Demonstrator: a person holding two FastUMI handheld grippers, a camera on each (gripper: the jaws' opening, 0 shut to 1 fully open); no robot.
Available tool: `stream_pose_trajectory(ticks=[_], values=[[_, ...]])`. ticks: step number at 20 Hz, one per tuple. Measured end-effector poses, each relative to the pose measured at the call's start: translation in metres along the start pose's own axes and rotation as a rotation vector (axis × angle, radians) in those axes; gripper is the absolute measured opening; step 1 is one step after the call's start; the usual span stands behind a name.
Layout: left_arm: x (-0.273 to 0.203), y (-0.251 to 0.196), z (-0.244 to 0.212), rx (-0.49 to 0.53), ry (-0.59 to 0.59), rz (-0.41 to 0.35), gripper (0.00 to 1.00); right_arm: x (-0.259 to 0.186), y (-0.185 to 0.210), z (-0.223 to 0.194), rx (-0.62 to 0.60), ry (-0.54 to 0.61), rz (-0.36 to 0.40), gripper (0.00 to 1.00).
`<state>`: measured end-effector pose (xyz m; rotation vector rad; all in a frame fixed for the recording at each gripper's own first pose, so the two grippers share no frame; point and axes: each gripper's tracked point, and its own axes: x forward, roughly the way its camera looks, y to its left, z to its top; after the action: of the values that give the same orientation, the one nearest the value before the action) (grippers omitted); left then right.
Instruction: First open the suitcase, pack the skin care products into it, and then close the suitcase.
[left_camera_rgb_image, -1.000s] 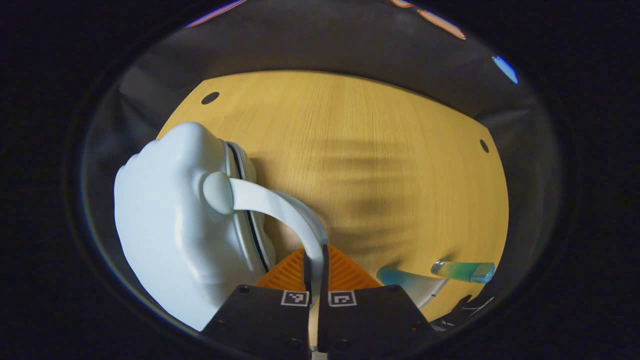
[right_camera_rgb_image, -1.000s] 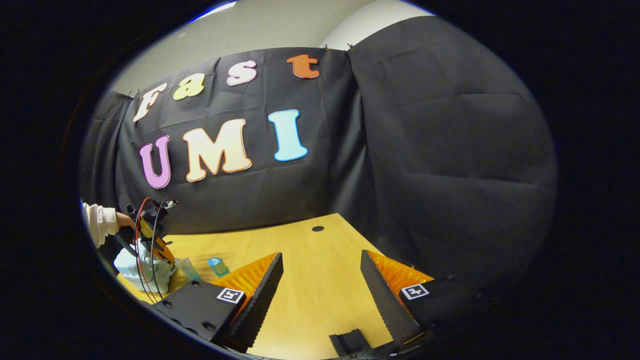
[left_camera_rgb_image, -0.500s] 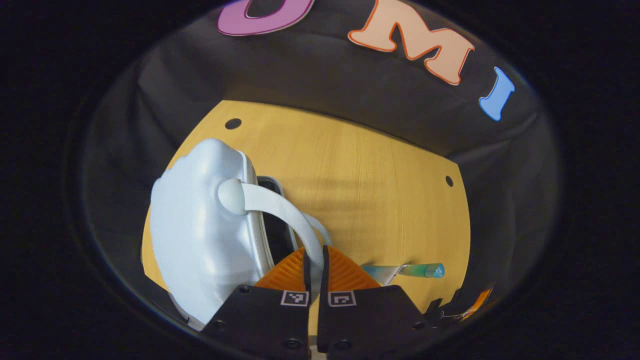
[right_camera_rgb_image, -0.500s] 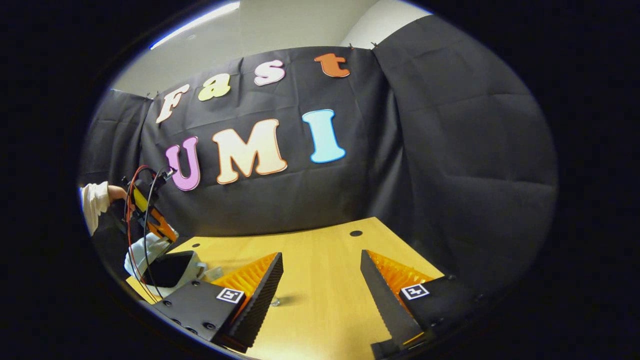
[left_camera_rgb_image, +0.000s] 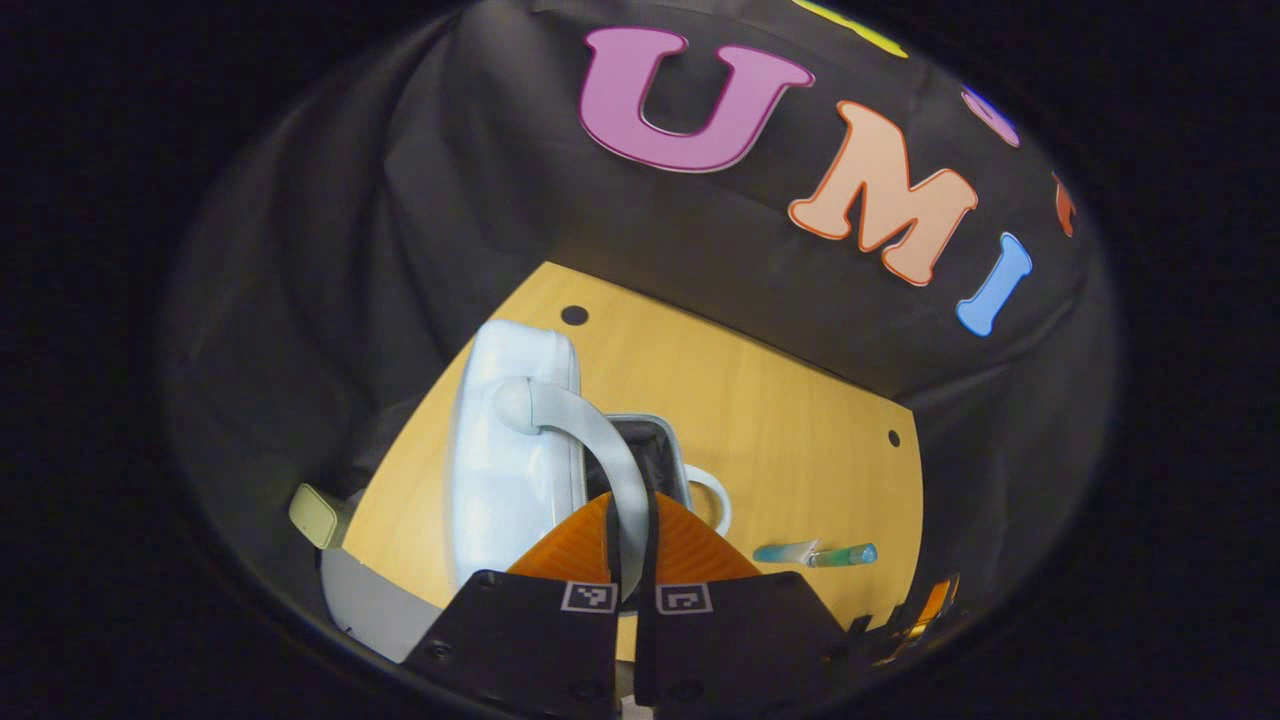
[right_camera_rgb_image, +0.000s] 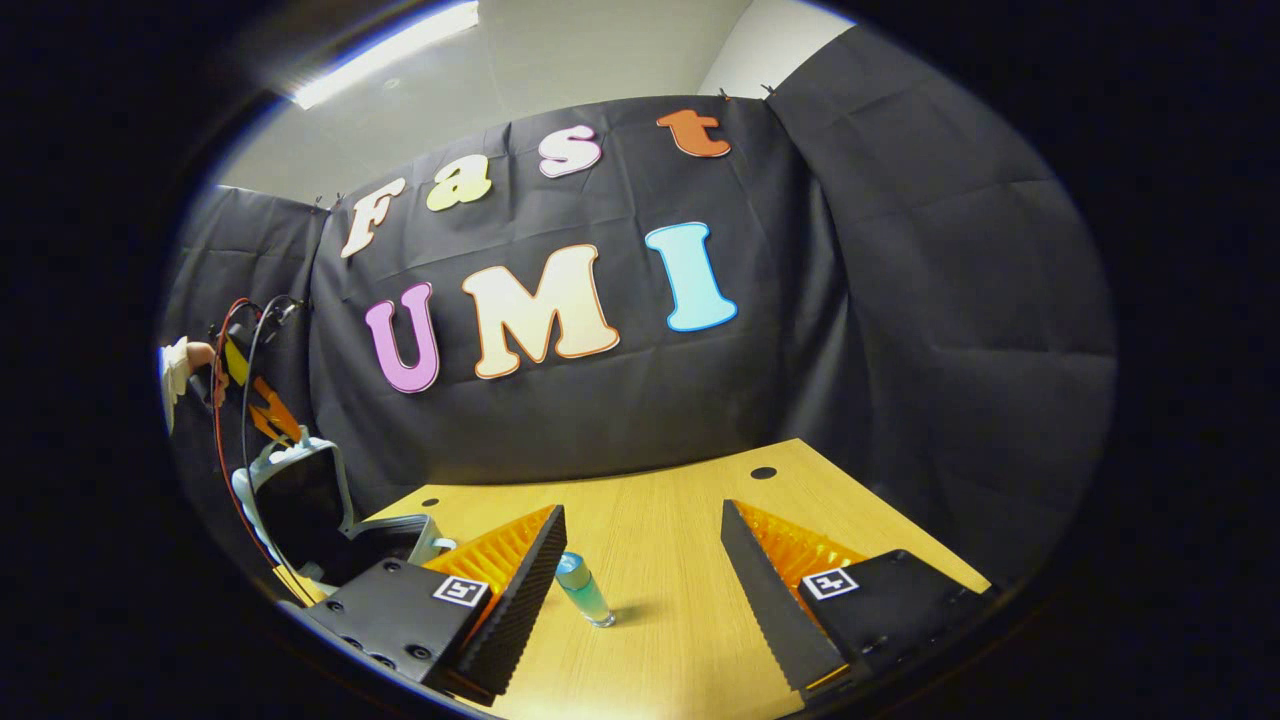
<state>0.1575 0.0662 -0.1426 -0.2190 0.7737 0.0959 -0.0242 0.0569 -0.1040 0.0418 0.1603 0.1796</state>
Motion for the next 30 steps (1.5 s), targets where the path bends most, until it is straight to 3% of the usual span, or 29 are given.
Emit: stream_pose_trajectory(ticks=[8, 9, 10, 15, 16, 17, 21, 24, 30], values=[[-0.031, 0.075, -0.007, -0.092, -0.034, 0.105, 0.00, -0.002, 0.026, 0.013, -0.032, 0.002, 0.026, 0.98], [-0.032, 0.084, -0.011, -0.102, -0.034, 0.128, 0.00, 0.000, 0.029, 0.015, -0.035, 0.004, 0.029, 0.94], [-0.035, 0.095, -0.015, -0.102, -0.037, 0.155, 0.00, 0.002, 0.031, 0.015, -0.034, 0.005, 0.031, 0.98], [-0.036, 0.164, -0.048, -0.100, -0.029, 0.296, 0.00, 0.003, 0.053, 0.028, -0.048, -0.016, 0.051, 0.97], [-0.033, 0.179, -0.055, -0.114, -0.043, 0.319, 0.00, 0.004, 0.058, 0.027, -0.055, -0.015, 0.055, 0.93], [-0.030, 0.187, -0.061, -0.117, -0.055, 0.340, 0.00, 0.004, 0.061, 0.026, -0.057, -0.016, 0.057, 0.97], [-0.012, 0.222, -0.095, -0.110, -0.044, 0.419, 0.00, 0.001, 0.075, 0.025, -0.034, -0.019, 0.062, 0.98], [0.013, 0.241, -0.123, -0.151, -0.004, 0.431, 0.00, -0.003, 0.084, 0.019, -0.034, -0.004, 0.061, 0.98], [0.045, 0.249, -0.162, -0.247, 0.065, 0.383, 0.00, -0.012, 0.096, 0.014, -0.082, 0.001, 0.055, 0.97]])
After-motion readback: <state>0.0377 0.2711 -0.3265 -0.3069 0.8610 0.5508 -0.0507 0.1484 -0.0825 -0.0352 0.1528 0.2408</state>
